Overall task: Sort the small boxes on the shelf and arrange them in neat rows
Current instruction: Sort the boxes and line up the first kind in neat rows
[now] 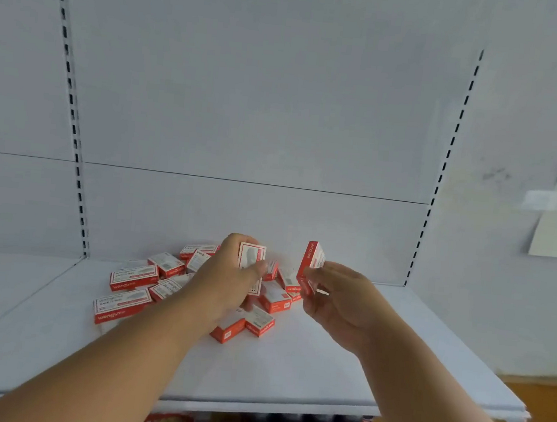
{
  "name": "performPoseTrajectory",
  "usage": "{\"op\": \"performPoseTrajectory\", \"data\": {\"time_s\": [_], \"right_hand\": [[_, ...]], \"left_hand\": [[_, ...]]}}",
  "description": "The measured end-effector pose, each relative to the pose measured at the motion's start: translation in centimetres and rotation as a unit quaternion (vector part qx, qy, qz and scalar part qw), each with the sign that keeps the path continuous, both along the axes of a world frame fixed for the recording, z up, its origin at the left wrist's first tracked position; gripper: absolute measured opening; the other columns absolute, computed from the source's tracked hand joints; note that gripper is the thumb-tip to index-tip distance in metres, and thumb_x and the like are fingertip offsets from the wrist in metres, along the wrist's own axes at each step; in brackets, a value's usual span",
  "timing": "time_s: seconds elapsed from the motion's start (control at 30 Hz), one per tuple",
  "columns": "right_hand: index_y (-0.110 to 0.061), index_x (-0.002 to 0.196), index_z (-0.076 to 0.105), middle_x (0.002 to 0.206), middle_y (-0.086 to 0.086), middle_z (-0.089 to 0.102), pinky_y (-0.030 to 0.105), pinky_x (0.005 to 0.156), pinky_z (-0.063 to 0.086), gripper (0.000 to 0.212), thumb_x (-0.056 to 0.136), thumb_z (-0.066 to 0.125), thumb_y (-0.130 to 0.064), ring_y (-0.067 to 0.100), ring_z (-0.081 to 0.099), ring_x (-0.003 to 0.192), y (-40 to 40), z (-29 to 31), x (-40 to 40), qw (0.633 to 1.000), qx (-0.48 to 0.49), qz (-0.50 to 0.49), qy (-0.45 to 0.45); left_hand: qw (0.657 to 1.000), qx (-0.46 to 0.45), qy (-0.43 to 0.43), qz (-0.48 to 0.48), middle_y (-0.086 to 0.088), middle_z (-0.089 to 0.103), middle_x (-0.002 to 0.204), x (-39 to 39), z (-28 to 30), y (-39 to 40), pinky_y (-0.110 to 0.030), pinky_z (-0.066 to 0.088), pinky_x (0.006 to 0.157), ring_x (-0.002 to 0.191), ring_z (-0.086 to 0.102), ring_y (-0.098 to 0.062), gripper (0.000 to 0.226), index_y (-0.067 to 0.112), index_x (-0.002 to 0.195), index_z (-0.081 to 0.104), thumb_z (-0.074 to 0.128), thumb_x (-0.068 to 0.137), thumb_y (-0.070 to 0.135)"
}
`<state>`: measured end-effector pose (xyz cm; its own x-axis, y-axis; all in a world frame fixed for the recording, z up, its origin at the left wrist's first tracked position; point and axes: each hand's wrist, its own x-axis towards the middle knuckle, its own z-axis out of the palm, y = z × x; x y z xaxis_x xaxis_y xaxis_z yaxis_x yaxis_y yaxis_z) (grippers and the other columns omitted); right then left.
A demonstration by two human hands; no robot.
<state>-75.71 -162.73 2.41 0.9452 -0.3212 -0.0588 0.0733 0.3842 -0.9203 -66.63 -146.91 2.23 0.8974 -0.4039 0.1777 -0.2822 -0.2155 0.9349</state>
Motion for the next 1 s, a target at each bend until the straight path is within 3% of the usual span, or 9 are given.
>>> {"op": "performPoseTrajectory", "data": {"time_s": [0.13,0.2,0.27,0.4,0.67,0.73,0.8,0.87,1.0], "right_hand": [[-0.007,0.122,0.055,0.092,0.017,0.070,0.028,0.057,0.048,0.034,0.090,0.059,0.004,0.019,0.064,0.065,-2.8,0.3,-1.4,0.995,-0.066,-0.068,-0.021],[-0.021,0.126,0.051,0.092,0.017,0.068,0.032,0.062,0.049,0.045,0.090,0.061,0.005,0.022,0.065,0.068,-5.2,0.3,-2.3,0.991,-0.096,-0.087,-0.021],[-0.027,0.126,0.054,0.091,0.017,0.066,0.035,0.067,0.051,0.050,0.090,0.059,0.007,0.024,0.066,0.071,-8.0,0.4,-3.2,0.989,-0.118,-0.082,-0.018],[-0.011,0.120,0.060,0.091,0.017,0.067,0.037,0.071,0.053,0.040,0.087,0.059,0.011,0.029,0.069,0.076,-14.2,0.5,-4.7,0.989,-0.135,-0.066,-0.001],[0.001,0.109,0.063,0.103,0.019,0.071,0.034,0.081,0.056,0.033,0.078,0.071,0.010,0.030,0.072,0.091,-25.1,-1.3,-3.9,0.978,-0.196,0.029,0.060],[-0.003,0.109,0.065,0.103,0.013,0.071,0.028,0.071,0.057,0.036,0.075,0.077,0.003,0.022,0.072,0.078,-26.0,-2.0,-2.9,0.946,-0.310,0.028,0.092],[-0.010,0.104,0.066,0.099,0.010,0.069,0.032,0.058,0.056,0.039,0.069,0.083,-0.013,0.018,0.066,0.066,-26.4,-2.6,-2.0,0.865,-0.485,0.019,0.132],[-0.009,0.103,0.066,0.104,0.010,0.066,0.041,0.068,0.057,0.045,0.066,0.083,-0.029,0.025,0.065,0.075,-26.7,-2.8,-1.3,0.778,-0.611,0.029,0.145],[-0.010,0.132,0.051,0.131,0.005,0.047,0.041,0.093,0.051,0.065,0.079,0.074,-0.039,0.029,0.057,0.114,-27.0,-2.4,-1.2,0.709,-0.681,0.092,0.161]], "left_hand": [[0.976,-0.154,0.134,-0.072,-0.012,0.068,0.108,-1.4,0.5,-3.8,-0.042,0.059,0.072,0.093,0.072,-0.029,0.051,0.037,0.112,0.054,0.053,0.091,-0.009],[0.969,-0.157,0.155,-0.111,-0.014,0.066,0.111,-2.3,0.8,-5.9,-0.044,0.060,0.078,0.099,0.069,-0.034,0.062,0.033,0.115,0.054,0.052,0.084,-0.020],[0.972,-0.112,0.144,-0.151,-0.014,0.063,0.115,-2.9,0.8,-8.2,-0.038,0.060,0.077,0.102,0.066,-0.034,0.073,0.031,0.122,0.051,0.057,0.076,-0.026],[0.978,-0.013,0.106,-0.181,-0.011,0.067,0.109,-4.0,0.3,-13.4,-0.042,0.056,0.094,0.098,0.069,-0.026,0.081,0.029,0.125,0.050,0.073,0.067,-0.023],[0.954,0.250,-0.136,-0.099,0.010,0.054,0.102,-4.5,-1.1,-23.3,-0.028,0.059,0.072,0.085,0.064,-0.009,0.048,0.029,0.106,0.061,0.085,0.065,0.027],[0.945,0.275,-0.153,-0.090,0.005,0.064,0.086,-3.9,-1.6,-24.4,-0.031,0.058,0.063,0.071,0.067,-0.010,0.030,0.022,0.087,0.067,0.083,0.062,0.030],[0.938,0.305,-0.139,-0.085,0.001,0.066,0.075,-3.1,-2.2,-24.9,-0.028,0.050,0.052,0.059,0.062,-0.011,0.028,0.018,0.077,0.066,0.079,0.059,0.035],[0.931,0.334,-0.127,-0.079,-0.001,0.061,0.084,-2.2,-2.8,-25.1,-0.023,0.044,0.052,0.061,0.058,-0.010,0.032,0.023,0.076,0.062,0.078,0.056,0.044],[0.915,0.376,-0.123,-0.078,0.008,0.044,0.111,-1.3,-3.1,-25.1,-0.026,0.050,0.079,0.094,0.059,-0.011,0.050,0.032,0.106,0.059,0.082,0.065,0.048]]}}
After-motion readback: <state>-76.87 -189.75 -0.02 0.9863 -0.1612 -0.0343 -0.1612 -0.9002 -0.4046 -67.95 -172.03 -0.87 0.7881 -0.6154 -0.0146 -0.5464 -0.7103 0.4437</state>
